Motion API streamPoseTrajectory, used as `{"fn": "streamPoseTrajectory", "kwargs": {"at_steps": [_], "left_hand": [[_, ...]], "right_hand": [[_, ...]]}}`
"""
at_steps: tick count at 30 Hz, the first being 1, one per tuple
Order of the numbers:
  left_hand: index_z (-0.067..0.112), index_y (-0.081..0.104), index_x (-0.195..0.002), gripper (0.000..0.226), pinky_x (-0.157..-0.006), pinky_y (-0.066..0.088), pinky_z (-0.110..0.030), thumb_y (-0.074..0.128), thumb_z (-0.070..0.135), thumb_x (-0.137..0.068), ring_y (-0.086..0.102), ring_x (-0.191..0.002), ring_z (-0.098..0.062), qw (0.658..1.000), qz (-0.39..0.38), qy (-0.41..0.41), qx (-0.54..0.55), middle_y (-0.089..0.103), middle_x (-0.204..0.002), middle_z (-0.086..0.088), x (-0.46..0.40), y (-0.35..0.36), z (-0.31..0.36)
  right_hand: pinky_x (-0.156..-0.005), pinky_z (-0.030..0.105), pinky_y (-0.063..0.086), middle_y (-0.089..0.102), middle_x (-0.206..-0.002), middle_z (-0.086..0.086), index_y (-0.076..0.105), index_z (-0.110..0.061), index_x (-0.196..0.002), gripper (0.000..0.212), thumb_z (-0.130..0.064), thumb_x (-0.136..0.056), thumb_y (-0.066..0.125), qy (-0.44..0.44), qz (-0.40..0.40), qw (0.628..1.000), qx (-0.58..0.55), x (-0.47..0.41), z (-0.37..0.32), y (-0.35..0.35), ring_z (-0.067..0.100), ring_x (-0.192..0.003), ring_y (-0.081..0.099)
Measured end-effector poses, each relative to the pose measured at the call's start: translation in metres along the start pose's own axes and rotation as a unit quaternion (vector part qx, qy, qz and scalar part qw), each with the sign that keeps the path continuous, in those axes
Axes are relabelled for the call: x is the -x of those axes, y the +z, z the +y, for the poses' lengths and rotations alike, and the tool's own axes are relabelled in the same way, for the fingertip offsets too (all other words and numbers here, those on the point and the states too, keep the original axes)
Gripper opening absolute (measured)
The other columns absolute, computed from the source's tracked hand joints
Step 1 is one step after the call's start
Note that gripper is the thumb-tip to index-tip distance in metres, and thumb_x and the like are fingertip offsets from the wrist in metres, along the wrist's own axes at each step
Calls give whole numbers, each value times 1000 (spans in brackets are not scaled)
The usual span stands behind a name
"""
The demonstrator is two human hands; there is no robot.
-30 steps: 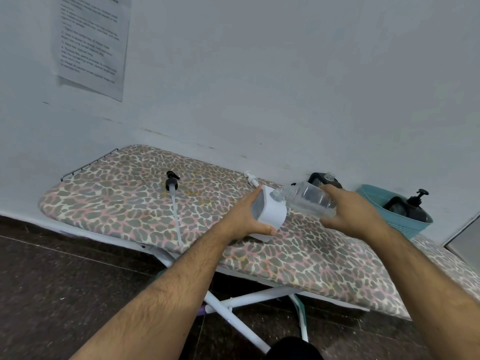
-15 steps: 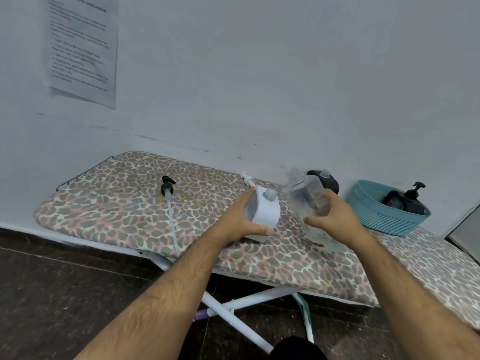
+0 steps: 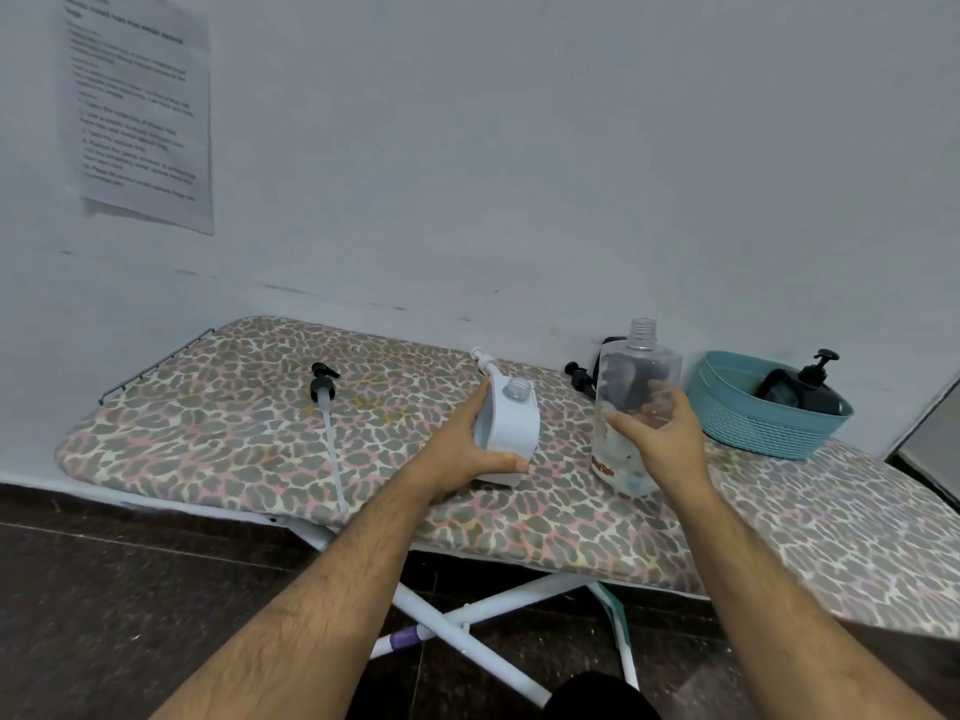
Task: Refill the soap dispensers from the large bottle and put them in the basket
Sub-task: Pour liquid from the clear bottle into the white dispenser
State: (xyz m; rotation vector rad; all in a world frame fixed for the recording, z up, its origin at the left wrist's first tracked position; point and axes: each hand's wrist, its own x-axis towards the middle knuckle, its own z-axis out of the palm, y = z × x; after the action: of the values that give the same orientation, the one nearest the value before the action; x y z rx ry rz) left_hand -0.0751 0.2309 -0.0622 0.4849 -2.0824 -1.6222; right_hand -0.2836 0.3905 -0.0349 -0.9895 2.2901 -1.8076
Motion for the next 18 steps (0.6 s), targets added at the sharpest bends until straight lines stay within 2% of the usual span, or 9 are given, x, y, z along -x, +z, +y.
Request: {"fn": "streamPoseTrajectory", "kwargs": {"at_steps": [4, 7, 9, 13, 18], "left_hand": [[60, 21, -148, 110, -82, 57, -24, 90, 32, -67, 60, -117, -7, 1000, 7, -15, 18, 51, -140, 15, 3, -2, -5], [64, 23, -145, 110, -78, 57, -21, 90, 32, -65, 62, -115, -5, 999, 9, -24, 36, 54, -137, 17, 6, -2, -7], [63, 23, -146, 110, -80, 57, -22, 90, 33, -63, 63, -114, -5, 999, 8, -25, 42, 55, -136, 18, 6, -1, -7], [59, 26, -148, 107, -82, 57, -23, 90, 32, -66, 63, -114, -4, 999, 6, -24, 40, 58, -134, 19, 7, -2, -9], [54, 35, -147, 104, -83, 58, -24, 91, 32, -62, 64, -110, -1, 998, 23, -15, 54, 61, -131, 19, 6, -3, -9]], "right_hand": [[-51, 14, 50, 59, -103, -11, 49, -37, -114, 54, -37, -73, 85, 14, 29, 999, -15, 4, 2, 8, 7, -93, 61], [-67, 21, 48, 61, -106, -7, 50, -30, -121, 59, -38, -73, 84, 20, 67, 998, -9, 5, 5, 13, 10, -94, 61], [-72, 24, 47, 60, -110, -6, 51, -25, -126, 63, -38, -74, 84, 24, 88, 996, -6, 7, 8, 14, 13, -98, 61], [-89, 47, 55, 59, -127, -1, 45, -23, -137, 75, -38, -74, 83, 46, 106, 993, -6, 7, 14, 15, 17, -108, 60], [-92, 41, 52, 59, -127, -1, 39, -26, -140, 83, -44, -73, 82, 40, 106, 993, 19, 10, 18, 15, 14, -105, 60]]}}
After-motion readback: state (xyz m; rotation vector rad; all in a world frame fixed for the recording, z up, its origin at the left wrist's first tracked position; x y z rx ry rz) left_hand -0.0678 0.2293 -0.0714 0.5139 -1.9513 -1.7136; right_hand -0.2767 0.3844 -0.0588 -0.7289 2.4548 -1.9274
